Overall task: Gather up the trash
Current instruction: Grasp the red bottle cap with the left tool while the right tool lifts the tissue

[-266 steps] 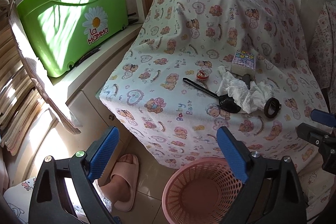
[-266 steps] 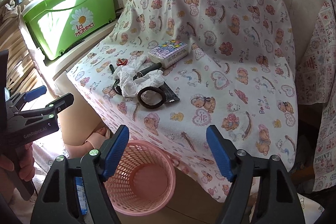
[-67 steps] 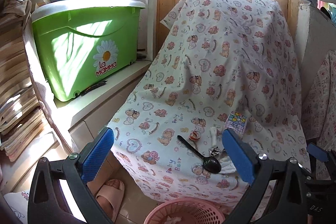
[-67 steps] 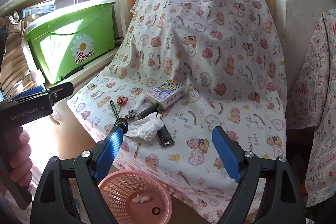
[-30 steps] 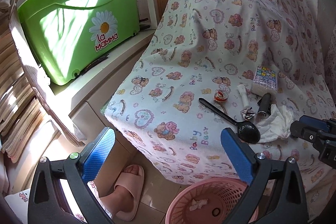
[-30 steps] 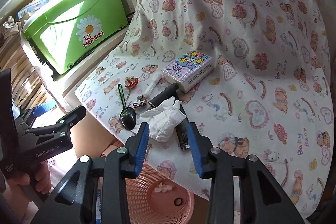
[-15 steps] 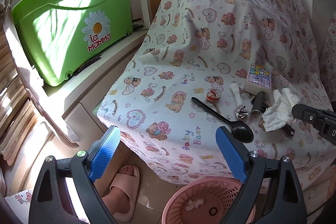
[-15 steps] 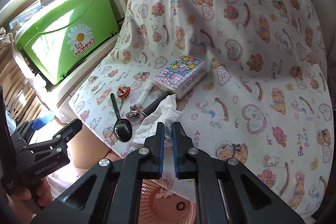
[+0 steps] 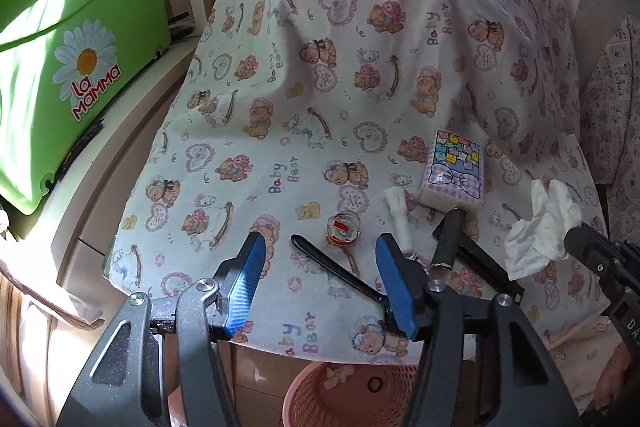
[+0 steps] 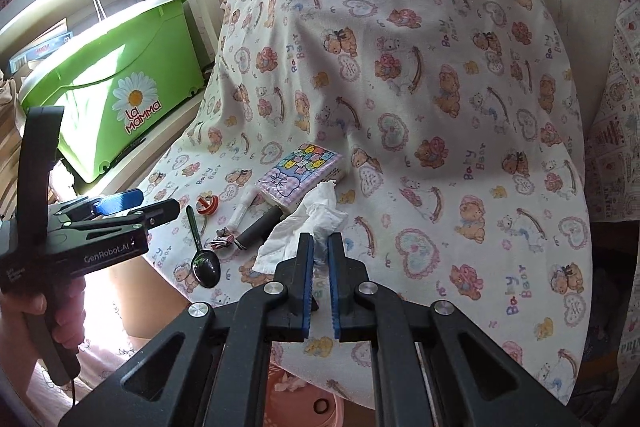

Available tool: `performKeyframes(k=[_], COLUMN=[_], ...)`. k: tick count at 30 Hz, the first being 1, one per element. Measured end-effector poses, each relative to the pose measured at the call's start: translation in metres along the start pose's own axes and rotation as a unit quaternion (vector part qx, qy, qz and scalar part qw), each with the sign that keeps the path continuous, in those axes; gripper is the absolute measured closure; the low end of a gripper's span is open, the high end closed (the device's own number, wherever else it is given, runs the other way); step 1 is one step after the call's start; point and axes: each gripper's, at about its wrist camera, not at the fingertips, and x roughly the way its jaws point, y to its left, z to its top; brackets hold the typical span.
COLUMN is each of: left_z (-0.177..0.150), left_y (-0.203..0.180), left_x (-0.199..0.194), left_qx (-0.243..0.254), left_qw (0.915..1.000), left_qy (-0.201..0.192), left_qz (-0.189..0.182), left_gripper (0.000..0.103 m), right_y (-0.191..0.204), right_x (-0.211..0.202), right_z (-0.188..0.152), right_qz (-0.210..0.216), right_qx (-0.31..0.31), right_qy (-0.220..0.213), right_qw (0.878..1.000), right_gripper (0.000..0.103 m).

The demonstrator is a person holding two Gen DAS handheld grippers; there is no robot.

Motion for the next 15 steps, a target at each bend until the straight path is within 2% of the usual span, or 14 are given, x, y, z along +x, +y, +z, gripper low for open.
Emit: performKeyframes(k=[3,6,8,11,15], left_z=[0.015,0.024,0.029,0.033,0.037], left_y=[0.0,0.0,-0.002,-0.006,-0.011], left_x=[0.018,0.033,0.036,0.039,0.046], left_qx=[-0.017,-0.03,-0.026,-0.013,-0.005], left_qw=[0.9981,0.9945,0.9941,0.9943,0.9922], left_qy=[0.057,0.096,0.099,0.104,0.124], left_qz=[-0.018,-0.028,-0.035,-0.02,-0.012], left_gripper=[0.053,0.062,0.062,0.062,0.068], right_y=[-0.005,-0.009,-0.011,-0.01,-0.013], right_x=[-0.005,-0.008,-0.009,-0.01,-0.008], right_z=[0.002,0.003,0.004,0.004,0.003], right_qz=[-0.001,-0.004,-0.003,-0.005,-0.003], right_qx=[0.007,0.012,0.015,0.014,0.02], right_qy=[-0.006,-0.008,-0.009,-0.005,0.006], right_qw=[1.0,1.0,1.0,1.0,1.0], right_gripper=[0.095,0.095,0.095,0.095,0.095])
